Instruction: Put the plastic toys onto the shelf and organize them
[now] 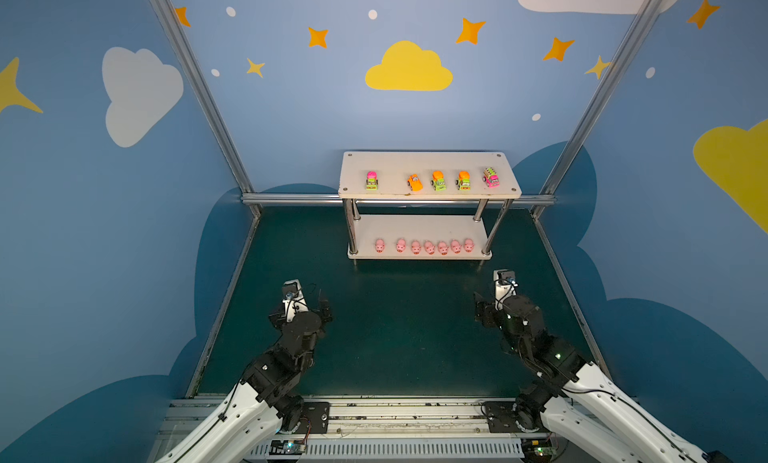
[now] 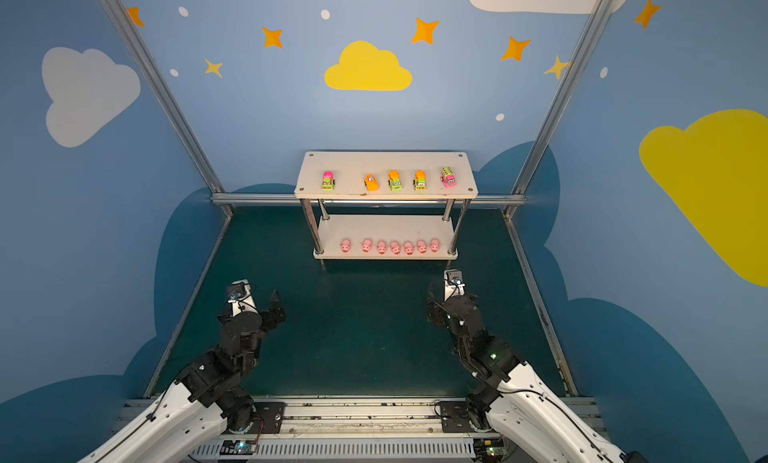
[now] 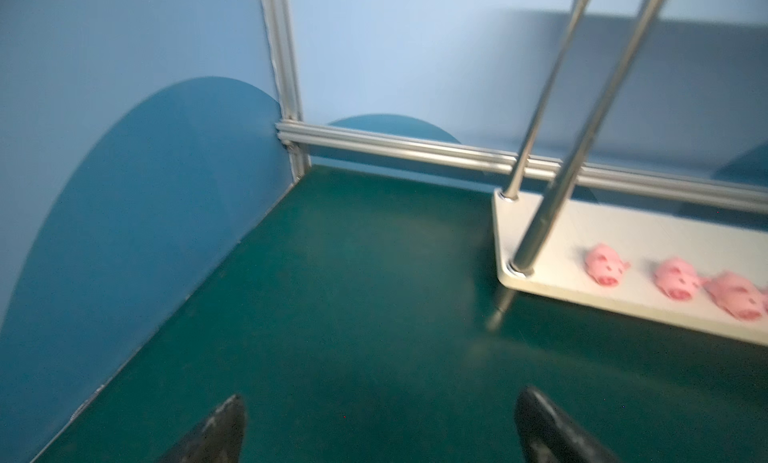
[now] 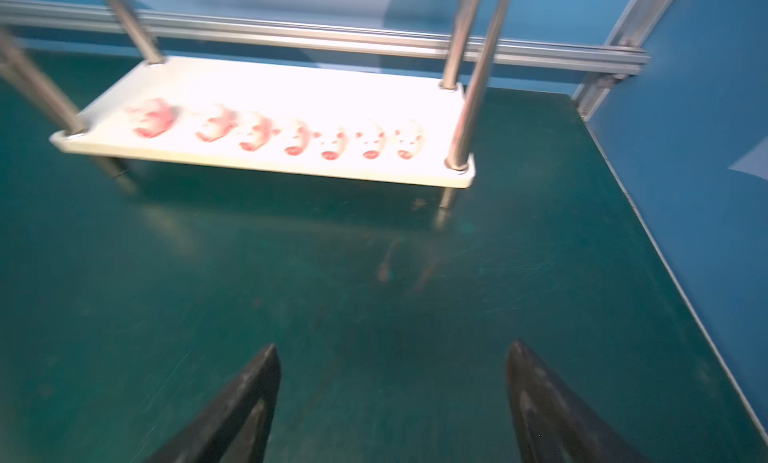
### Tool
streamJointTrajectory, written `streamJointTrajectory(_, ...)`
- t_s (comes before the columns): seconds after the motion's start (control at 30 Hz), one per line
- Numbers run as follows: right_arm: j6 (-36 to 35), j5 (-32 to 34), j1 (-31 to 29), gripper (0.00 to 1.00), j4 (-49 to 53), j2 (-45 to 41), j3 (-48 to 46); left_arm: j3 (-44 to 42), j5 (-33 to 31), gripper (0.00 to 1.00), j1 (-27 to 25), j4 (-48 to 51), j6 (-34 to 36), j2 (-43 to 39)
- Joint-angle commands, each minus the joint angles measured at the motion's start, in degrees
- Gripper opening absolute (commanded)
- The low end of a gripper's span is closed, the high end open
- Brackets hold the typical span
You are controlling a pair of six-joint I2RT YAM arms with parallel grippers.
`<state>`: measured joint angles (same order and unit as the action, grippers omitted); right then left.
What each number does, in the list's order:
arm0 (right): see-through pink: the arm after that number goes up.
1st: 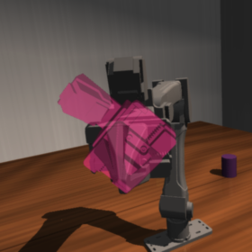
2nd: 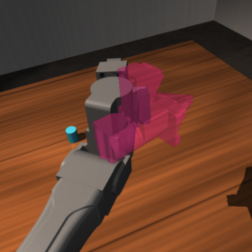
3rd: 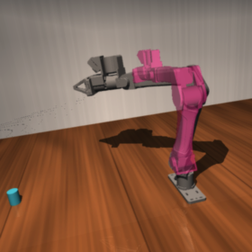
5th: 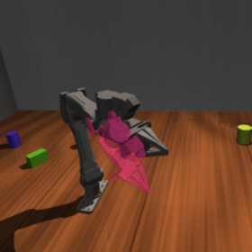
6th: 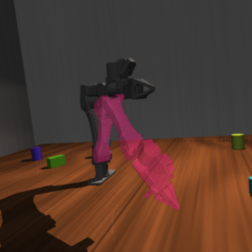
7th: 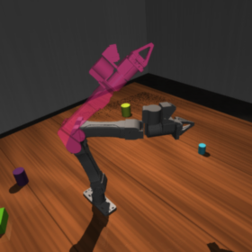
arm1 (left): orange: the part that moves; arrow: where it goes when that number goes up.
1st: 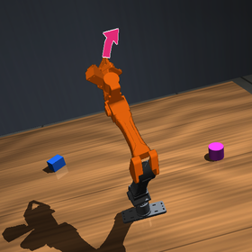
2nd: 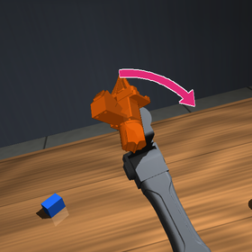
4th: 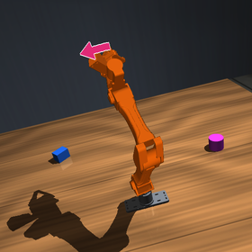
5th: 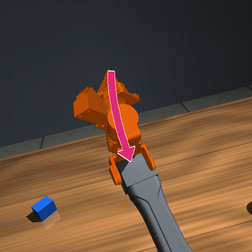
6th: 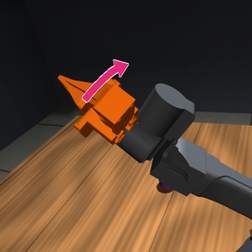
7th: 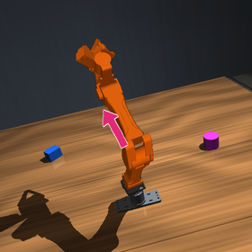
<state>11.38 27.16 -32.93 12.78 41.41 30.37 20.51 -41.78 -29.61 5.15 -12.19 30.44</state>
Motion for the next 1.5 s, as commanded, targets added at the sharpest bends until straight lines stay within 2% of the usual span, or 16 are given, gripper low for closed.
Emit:
streamJointTrajectory(0.0,-0.8,-8.1,6.6,0.83,-8.5,3.2,-1.4,-1.4,6.4,1.00,6.2,-12.3,4.5,4.1)
streamJointTrajectory(0.17,-1.3,-15.0,17.6,0.83,-15.8,8.5,-1.7,-0.9,13.4,1.00,16.1,-21.0,4.7,18.2)
streamJointTrajectory(0.3,-3.5,-14.5,21.7,0.83,-26.1,12.9,-4.0,-2.8,15.4,1.00,19.9,-32.1,6.1,27.1)
streamJointTrajectory(0.43,-6.6,-13.0,24.2,0.83,-32.7,20.9,-3.7,-4.9,21.4,1.00,25.1,-41.0,4.4,33.8)
streamJointTrajectory(0.63,-11.3,-13.5,26.0,0.83,-47.3,32.1,-6.3,-2.3,23.3,1.00,26.9,-45.6,5.3,43.5)
streamJointTrajectory(0.7,-11.1,-15.7,27.1,0.83,-47.9,34.9,-5.6,-1.7,25.3,1.00,27.3,-47.3,6.2,45.5)
streamJointTrajectory(0.83,-11.8,-19.8,27.9,0.83,-55.8,42.0,-6.7,-2.2,25.9,1.00,27.8,-56.3,6.8,53.7)
streamJointTrajectory(0.93,-11.4,-23.6,29.4,0.83,-56.5,44.5,-6.7,-1.0,27.7,1.00,27.8,-56.1,7.5,56.2)
streamJointTrajectory(1.0,-11.1,-24.7,30.1,0.83,-63.3,46.8,-8.4,0.1,28.7,1.00,27.9,-55.0,7.8,57.0)
streamJointTrajectory(1.1,-11.0,-26.0,30.5,0.83,-59.1,45.5,-7.4,3.0,34.2,1.00,30.1,-49.7,7.0,57.3)
streamJointTrajectory(1.13,-10.8,-25.9,30.6,0.83,-61.3,46.2,-7.9,2.9,35.5,1.00,30.8,-49.5,6.7,57.2)
streamJointTrajectory(1.47,-10.9,-26.0,30.6,0.83,-60.0,45.8,-7.8,2.9,34.9,1.00,30.6,-49.7,7.0,57.2)
